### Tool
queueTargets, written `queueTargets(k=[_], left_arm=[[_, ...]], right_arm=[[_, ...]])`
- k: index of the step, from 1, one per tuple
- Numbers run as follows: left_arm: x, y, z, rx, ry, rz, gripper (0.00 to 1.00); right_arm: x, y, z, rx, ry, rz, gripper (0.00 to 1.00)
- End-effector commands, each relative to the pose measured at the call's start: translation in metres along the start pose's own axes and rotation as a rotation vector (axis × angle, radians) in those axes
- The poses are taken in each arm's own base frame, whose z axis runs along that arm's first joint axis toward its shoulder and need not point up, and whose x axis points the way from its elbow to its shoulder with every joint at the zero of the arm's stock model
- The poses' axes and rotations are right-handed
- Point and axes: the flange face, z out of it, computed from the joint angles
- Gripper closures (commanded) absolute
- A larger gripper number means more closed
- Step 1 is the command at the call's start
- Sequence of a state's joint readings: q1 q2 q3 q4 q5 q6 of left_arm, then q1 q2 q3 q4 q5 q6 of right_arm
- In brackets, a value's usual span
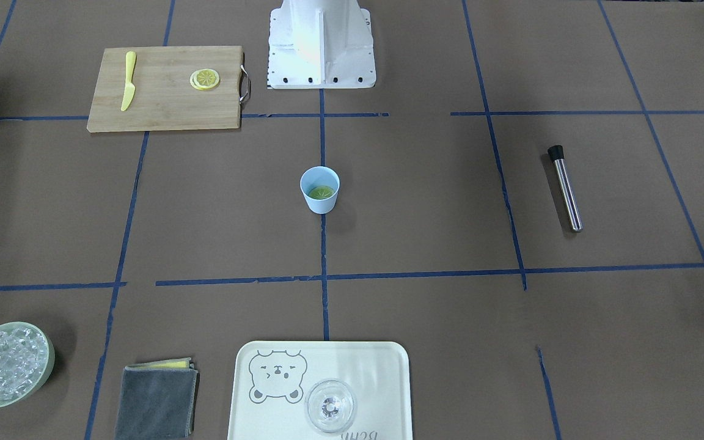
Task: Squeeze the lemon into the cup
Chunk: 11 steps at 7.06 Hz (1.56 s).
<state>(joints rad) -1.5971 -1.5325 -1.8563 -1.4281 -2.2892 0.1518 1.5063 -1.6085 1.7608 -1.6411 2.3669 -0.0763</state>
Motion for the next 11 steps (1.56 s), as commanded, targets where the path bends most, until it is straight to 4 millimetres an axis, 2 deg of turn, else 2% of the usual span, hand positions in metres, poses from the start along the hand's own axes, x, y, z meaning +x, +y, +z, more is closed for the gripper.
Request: queueTargets(k=[1, 2, 3, 4, 5, 6, 8, 9, 11], left_arm=[[-0.012, 0.003, 0.021, -0.007, 0.052, -0.011, 0.00], [-0.023, -0.004, 0.032, 0.033, 0.043, 0.019, 0.00], [-0.024, -0.006, 0.034, 0.025, 0.052, 0.015, 0.00], [-0.021, -0.006, 0.029, 0.014, 0.055, 0.001, 0.00], [-0.029, 0.016, 0.041, -0.008, 0.060, -0.014, 0.00], [-0.021, 0.009, 0.031, 0.008, 0.057, -0.017, 0.00], [-0.020, 0.009, 0.030, -0.001, 0.057, -0.014, 0.00], [-0.034, 0.017, 0.048, -0.038, 0.063, -0.048, 0.00], [-0.046, 0.043, 0.065, -0.088, 0.061, -0.097, 0.00]], right_arm=[[-0.008, -0.018, 0.003, 0.003, 0.006, -0.018, 0.00], [0.002, -0.016, 0.012, -0.017, 0.005, 0.004, 0.00], [0.003, -0.022, 0.013, -0.017, 0.010, 0.006, 0.00], [-0.002, -0.031, 0.006, -0.004, 0.014, -0.006, 0.00], [0.005, -0.029, 0.010, -0.014, 0.047, 0.002, 0.00], [-0.003, -0.032, -0.001, 0.000, 0.070, -0.009, 0.00], [-0.015, -0.030, -0.010, -0.014, 0.055, 0.002, 0.00], [-0.017, -0.030, -0.009, -0.017, 0.049, 0.001, 0.00], [-0.027, -0.032, 0.008, -0.052, 0.046, -0.018, 0.00]])
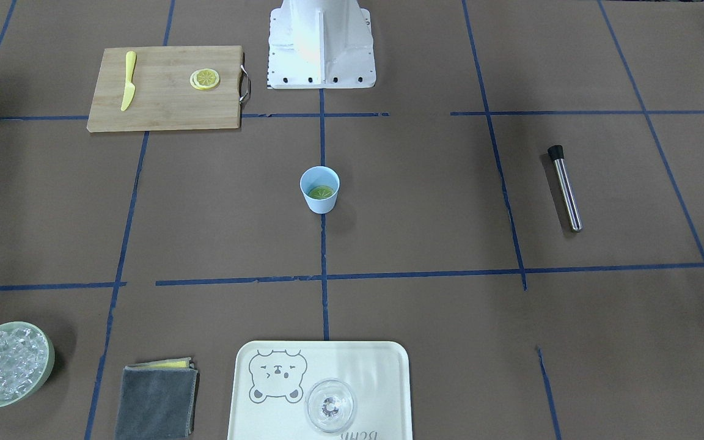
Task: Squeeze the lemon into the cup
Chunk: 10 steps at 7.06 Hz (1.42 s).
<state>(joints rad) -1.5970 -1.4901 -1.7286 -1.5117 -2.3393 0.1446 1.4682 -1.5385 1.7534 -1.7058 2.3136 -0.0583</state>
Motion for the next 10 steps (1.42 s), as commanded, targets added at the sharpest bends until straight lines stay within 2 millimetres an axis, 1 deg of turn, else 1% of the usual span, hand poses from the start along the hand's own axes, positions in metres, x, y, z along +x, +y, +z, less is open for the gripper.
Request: queueTargets(k=[1, 3, 8, 10], left_arm=[[-0.0050, 0.0140, 0.0069, -0.061, 0.006, -0.059, 0.00], [-0.0001, 0.0191, 0.0027, -0.084, 0.009, -0.082, 0.00], [0.0023, 0.0187, 0.0034, -0.084, 0.012, -0.073, 0.00], [-0.0003, 0.0191, 0.0071, -0.088, 0.013, -0.072, 0.00]], right_arm=[[-0.0144, -0.0050, 0.0189, -0.039, -0.001, -0.029, 0.00], [-0.0095, -0.0046, 0.0270, -0.058, -0.003, -0.016, 0.00], [-0.0103, 0.0011, 0.0284, -0.056, -0.035, -0.009, 0.00], [-0.0092, 0.0033, 0.0288, -0.057, -0.038, -0.008, 0.00]])
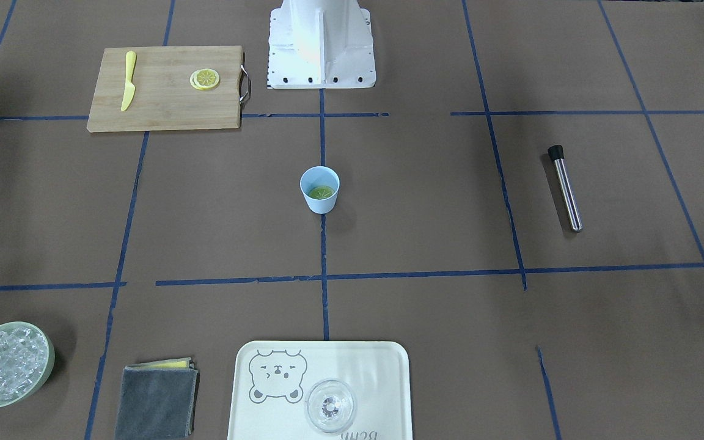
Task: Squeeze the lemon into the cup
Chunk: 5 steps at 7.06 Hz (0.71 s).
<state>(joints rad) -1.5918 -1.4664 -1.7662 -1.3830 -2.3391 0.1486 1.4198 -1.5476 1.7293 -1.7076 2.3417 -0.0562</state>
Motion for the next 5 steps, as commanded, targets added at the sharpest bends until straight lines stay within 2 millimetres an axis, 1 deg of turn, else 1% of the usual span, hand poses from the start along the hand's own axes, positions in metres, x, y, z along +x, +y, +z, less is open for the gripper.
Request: queueTargets(k=[1, 3, 5], left_arm=[[-0.001, 0.000, 0.003, -0.004, 0.001, 0.002, 0.00], [0.000, -0.001, 0.002, -0.002, 0.003, 0.000, 0.00], [0.002, -0.005, 0.001, 0.001, 0.004, 0.000, 0.00]], right_arm=[[0.001, 0.007, 0.002, -0.002, -0.005, 0.002, 0.00], [0.003, 0.012, 0.003, -0.005, -0.005, 0.009, 0.00], [0.027, 0.029, -0.005, 0.011, -0.002, 0.060, 0.00]])
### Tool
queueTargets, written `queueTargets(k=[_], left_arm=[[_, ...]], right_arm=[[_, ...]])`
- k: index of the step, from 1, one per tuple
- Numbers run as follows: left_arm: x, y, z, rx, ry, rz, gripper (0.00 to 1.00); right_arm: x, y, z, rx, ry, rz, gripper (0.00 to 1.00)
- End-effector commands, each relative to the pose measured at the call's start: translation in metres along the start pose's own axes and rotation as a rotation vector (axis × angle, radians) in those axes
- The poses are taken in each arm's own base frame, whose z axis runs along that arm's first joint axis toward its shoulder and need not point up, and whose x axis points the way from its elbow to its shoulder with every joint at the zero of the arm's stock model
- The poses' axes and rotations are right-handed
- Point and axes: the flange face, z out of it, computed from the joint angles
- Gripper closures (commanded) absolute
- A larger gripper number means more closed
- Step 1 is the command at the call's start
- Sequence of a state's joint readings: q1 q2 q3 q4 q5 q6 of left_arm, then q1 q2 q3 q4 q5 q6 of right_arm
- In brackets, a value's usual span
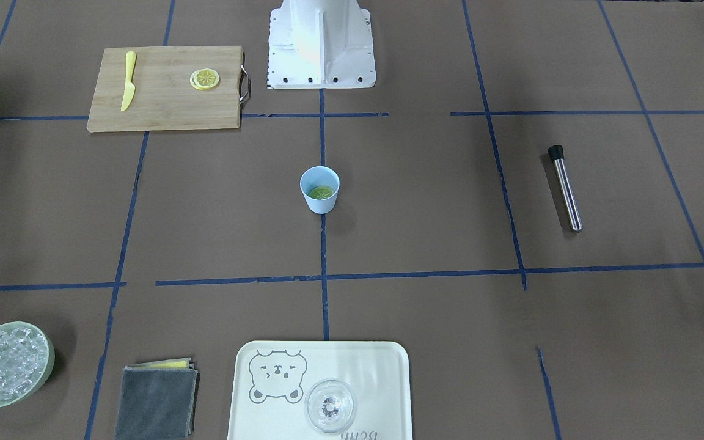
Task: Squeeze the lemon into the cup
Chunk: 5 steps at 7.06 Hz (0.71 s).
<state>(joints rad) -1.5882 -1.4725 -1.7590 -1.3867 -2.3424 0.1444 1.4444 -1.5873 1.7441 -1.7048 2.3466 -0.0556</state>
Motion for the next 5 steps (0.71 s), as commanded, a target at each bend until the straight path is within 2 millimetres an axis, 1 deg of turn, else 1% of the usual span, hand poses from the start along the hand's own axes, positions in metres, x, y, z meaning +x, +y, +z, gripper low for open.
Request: queueTargets(k=[1, 2, 3, 5], left_arm=[[0.002, -0.002, -0.002, 0.004, 0.001, 0.001, 0.00], [0.002, -0.002, -0.002, 0.004, 0.001, 0.004, 0.00], [0.003, -0.003, -0.003, 0.006, 0.001, 0.006, 0.00], [0.005, -0.005, -0.005, 0.010, 0.000, 0.012, 0.00]], right_arm=[[0.025, 0.017, -0.009, 0.018, 0.003, 0.053, 0.00], [0.035, 0.029, -0.006, 0.014, 0.002, 0.066, 0.00], [0.040, 0.035, -0.005, 0.013, 0.000, 0.076, 0.00], [0.042, 0.040, -0.003, 0.007, 0.001, 0.080, 0.00]])
